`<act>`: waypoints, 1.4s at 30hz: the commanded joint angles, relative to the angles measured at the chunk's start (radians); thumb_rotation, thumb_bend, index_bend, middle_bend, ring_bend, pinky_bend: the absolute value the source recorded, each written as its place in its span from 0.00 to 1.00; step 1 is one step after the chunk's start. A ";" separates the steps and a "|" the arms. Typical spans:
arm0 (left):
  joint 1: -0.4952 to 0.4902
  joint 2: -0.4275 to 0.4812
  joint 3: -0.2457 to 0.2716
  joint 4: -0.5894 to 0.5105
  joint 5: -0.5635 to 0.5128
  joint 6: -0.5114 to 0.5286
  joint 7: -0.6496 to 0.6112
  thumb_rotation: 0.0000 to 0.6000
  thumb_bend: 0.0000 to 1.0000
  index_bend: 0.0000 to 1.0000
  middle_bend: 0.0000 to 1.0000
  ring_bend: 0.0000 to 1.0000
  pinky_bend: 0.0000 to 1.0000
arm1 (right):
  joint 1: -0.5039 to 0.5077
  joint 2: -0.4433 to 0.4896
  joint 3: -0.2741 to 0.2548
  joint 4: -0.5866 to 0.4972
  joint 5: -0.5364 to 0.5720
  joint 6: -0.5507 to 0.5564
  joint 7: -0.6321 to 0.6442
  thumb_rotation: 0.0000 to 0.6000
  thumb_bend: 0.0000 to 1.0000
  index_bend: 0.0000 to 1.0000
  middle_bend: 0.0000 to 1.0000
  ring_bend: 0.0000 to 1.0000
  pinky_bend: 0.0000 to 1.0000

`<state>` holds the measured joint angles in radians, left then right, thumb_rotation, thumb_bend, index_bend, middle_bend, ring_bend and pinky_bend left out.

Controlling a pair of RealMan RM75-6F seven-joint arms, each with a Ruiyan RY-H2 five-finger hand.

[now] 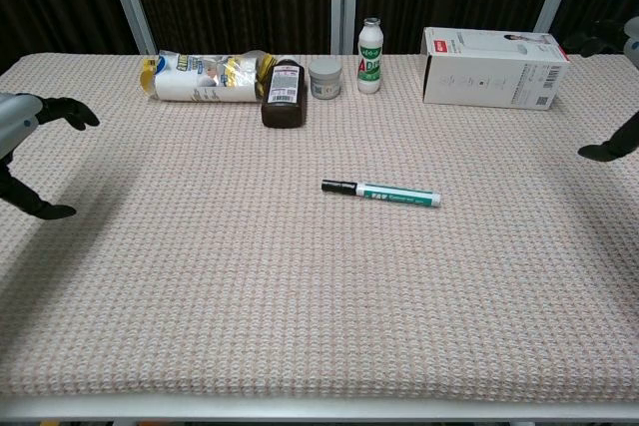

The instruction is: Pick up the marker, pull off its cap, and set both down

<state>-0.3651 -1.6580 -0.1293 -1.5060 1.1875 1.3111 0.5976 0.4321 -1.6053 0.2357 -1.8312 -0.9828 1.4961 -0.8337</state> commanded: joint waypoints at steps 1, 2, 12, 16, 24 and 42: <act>-0.005 0.002 0.000 0.003 -0.002 -0.008 -0.003 1.00 0.07 0.20 0.21 0.15 0.16 | 0.030 -0.025 0.024 0.010 0.031 -0.026 -0.024 1.00 0.05 0.13 0.18 0.00 0.01; -0.006 0.004 -0.001 0.002 -0.004 -0.012 -0.005 1.00 0.07 0.20 0.21 0.15 0.16 | 0.041 -0.031 0.030 0.016 0.045 -0.038 -0.031 1.00 0.05 0.13 0.21 0.02 0.04; -0.054 0.034 -0.050 -0.042 0.042 -0.011 -0.037 1.00 0.07 0.20 0.21 0.15 0.16 | 0.155 -0.097 0.063 0.090 0.153 -0.121 -0.121 1.00 0.07 0.27 0.34 0.23 0.35; -0.069 0.032 -0.066 -0.041 0.069 0.002 -0.065 1.00 0.07 0.20 0.21 0.15 0.16 | 0.197 -0.177 0.067 0.142 0.181 -0.120 -0.145 1.00 0.07 0.30 0.34 0.23 0.31; -0.080 0.035 -0.084 -0.061 0.070 0.013 -0.094 1.00 0.07 0.20 0.21 0.15 0.16 | 0.289 -0.340 0.096 0.319 0.236 -0.139 -0.184 1.00 0.09 0.34 0.35 0.22 0.24; -0.091 0.040 -0.060 -0.032 0.053 -0.049 -0.209 1.00 0.07 0.20 0.21 0.15 0.15 | 0.345 -0.551 0.093 0.568 0.284 -0.136 -0.216 1.00 0.15 0.40 0.37 0.22 0.15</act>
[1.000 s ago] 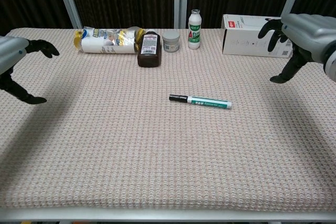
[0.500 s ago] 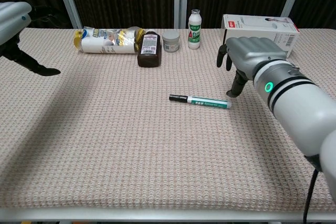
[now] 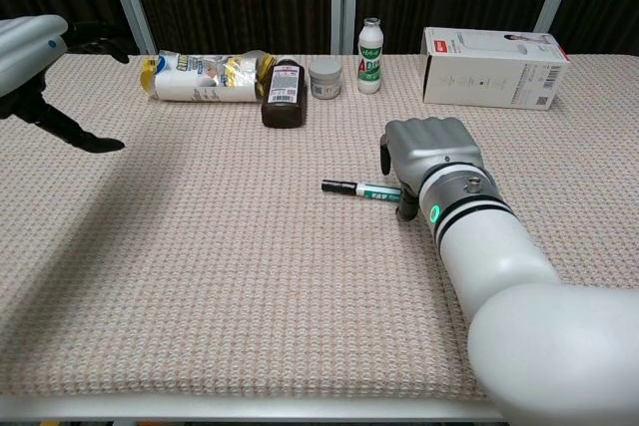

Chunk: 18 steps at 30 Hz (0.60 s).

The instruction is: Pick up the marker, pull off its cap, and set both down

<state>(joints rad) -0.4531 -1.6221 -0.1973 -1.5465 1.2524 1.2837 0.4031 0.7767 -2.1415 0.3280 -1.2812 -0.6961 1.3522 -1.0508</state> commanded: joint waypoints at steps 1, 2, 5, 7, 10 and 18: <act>-0.004 0.003 0.010 0.013 -0.014 -0.026 -0.017 1.00 0.07 0.20 0.21 0.15 0.15 | 0.001 -0.021 0.000 0.029 -0.008 0.012 0.003 1.00 0.16 0.40 0.37 0.22 0.15; -0.003 0.003 0.012 0.017 -0.015 -0.027 -0.021 1.00 0.07 0.20 0.21 0.15 0.15 | 0.001 -0.027 0.000 0.040 -0.014 0.016 0.006 1.00 0.16 0.41 0.38 0.22 0.15; -0.003 0.001 0.017 0.029 -0.011 -0.028 -0.035 1.00 0.07 0.20 0.21 0.15 0.15 | -0.001 -0.041 0.004 0.063 -0.024 0.020 0.013 1.00 0.16 0.42 0.39 0.22 0.15; -0.005 0.001 0.020 0.039 -0.011 -0.034 -0.040 1.00 0.07 0.20 0.21 0.15 0.15 | -0.001 -0.045 0.005 0.076 -0.032 0.020 0.011 1.00 0.16 0.42 0.40 0.23 0.15; -0.005 0.005 0.023 0.045 -0.015 -0.044 -0.052 1.00 0.07 0.20 0.21 0.15 0.15 | -0.002 -0.050 0.010 0.091 -0.037 0.014 0.009 1.00 0.16 0.43 0.40 0.23 0.15; -0.007 0.007 0.030 0.057 0.005 -0.050 -0.102 1.00 0.07 0.21 0.22 0.15 0.15 | -0.006 -0.070 0.025 0.128 -0.038 -0.005 0.009 1.00 0.17 0.48 0.46 0.24 0.15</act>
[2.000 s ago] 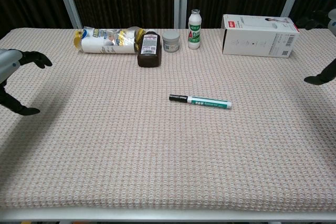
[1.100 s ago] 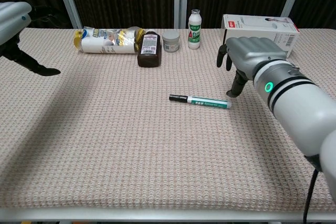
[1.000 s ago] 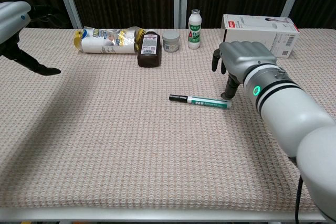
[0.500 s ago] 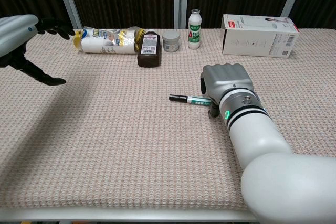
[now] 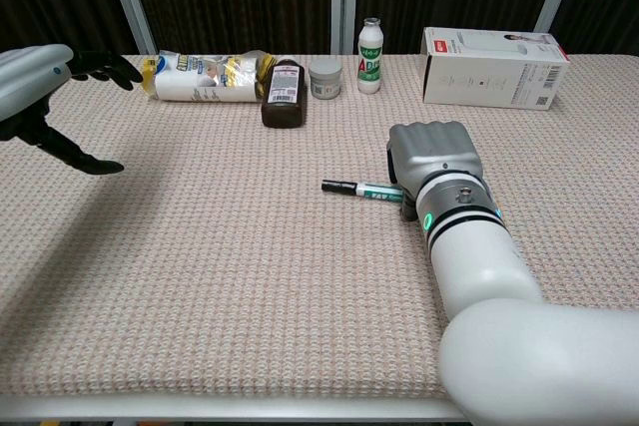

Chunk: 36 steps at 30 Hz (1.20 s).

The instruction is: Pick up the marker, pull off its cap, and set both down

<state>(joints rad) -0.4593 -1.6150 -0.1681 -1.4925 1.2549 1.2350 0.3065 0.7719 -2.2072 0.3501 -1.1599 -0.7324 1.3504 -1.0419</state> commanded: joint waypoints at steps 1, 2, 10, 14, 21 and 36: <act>-0.002 0.000 -0.001 0.004 0.002 -0.002 -0.008 1.00 0.07 0.20 0.22 0.15 0.15 | -0.001 -0.007 0.004 0.010 -0.004 -0.004 0.001 1.00 0.17 0.48 0.46 0.24 0.15; -0.003 -0.001 -0.002 0.004 0.002 -0.003 -0.012 1.00 0.07 0.20 0.22 0.15 0.15 | -0.002 -0.009 0.005 0.014 -0.006 -0.004 0.001 1.00 0.18 0.49 0.47 0.25 0.15; -0.013 -0.002 -0.011 -0.001 -0.010 -0.028 -0.055 1.00 0.07 0.20 0.22 0.15 0.15 | -0.004 -0.023 0.015 0.034 -0.021 -0.006 0.000 1.00 0.23 0.53 0.50 0.26 0.15; -0.016 -0.001 -0.014 -0.004 -0.017 -0.032 -0.060 1.00 0.06 0.20 0.22 0.15 0.15 | -0.007 -0.028 0.017 0.041 -0.027 -0.007 -0.002 1.00 0.24 0.55 0.51 0.27 0.15; -0.014 -0.003 -0.014 -0.006 -0.036 -0.041 -0.069 1.00 0.06 0.21 0.22 0.15 0.15 | -0.015 -0.029 0.022 0.047 -0.048 -0.003 0.008 1.00 0.25 0.60 0.55 0.28 0.15; -0.060 -0.066 -0.089 -0.012 -0.101 0.008 0.061 1.00 0.06 0.22 0.23 0.15 0.16 | 0.048 0.059 0.157 0.031 -0.099 0.001 0.028 1.00 0.26 0.65 0.59 0.32 0.17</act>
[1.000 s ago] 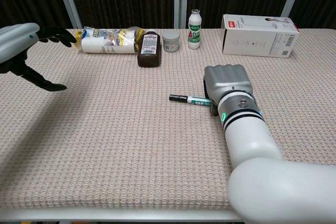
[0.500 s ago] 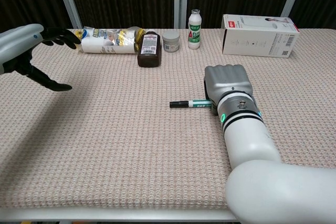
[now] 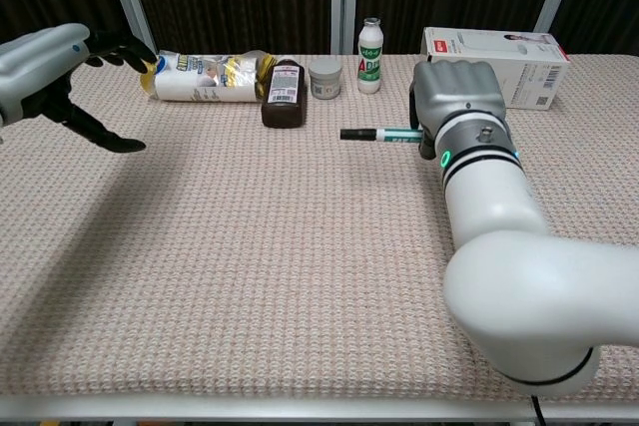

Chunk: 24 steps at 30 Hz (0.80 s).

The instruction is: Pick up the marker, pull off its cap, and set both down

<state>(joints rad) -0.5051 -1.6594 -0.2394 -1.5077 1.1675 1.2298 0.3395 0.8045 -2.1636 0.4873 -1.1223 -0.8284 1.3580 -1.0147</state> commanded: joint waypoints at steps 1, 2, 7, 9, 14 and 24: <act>-0.019 -0.031 -0.023 0.007 -0.020 0.020 0.042 1.00 0.06 0.22 0.23 0.15 0.16 | 0.022 0.021 0.028 -0.008 -0.004 -0.010 0.002 1.00 0.26 0.65 0.59 0.32 0.17; -0.024 -0.041 -0.029 0.011 -0.026 0.026 0.057 1.00 0.07 0.23 0.24 0.15 0.16 | 0.028 0.027 0.035 -0.010 -0.005 -0.015 0.006 1.00 0.26 0.65 0.59 0.32 0.17; -0.053 -0.099 -0.061 0.043 -0.050 0.059 0.116 1.00 0.11 0.24 0.25 0.17 0.18 | 0.061 0.048 0.059 -0.018 -0.022 -0.033 0.040 1.00 0.26 0.65 0.59 0.32 0.17; -0.065 -0.127 -0.072 0.065 -0.050 0.076 0.127 1.00 0.12 0.24 0.25 0.17 0.19 | 0.073 0.054 0.063 -0.018 -0.032 -0.041 0.059 1.00 0.26 0.65 0.59 0.32 0.17; -0.101 -0.188 -0.104 0.108 -0.065 0.092 0.155 1.00 0.14 0.24 0.26 0.19 0.22 | 0.106 0.058 0.070 -0.002 -0.042 -0.071 0.093 1.00 0.26 0.65 0.59 0.32 0.18; -0.173 -0.263 -0.161 0.141 -0.105 0.096 0.223 1.00 0.16 0.28 0.30 0.25 0.28 | 0.185 0.033 0.087 0.081 -0.046 -0.140 0.180 1.00 0.26 0.65 0.59 0.32 0.18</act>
<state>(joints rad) -0.6722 -1.9178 -0.3946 -1.3644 1.0685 1.3270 0.5577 0.9815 -2.1262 0.5726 -1.0494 -0.8706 1.2269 -0.8465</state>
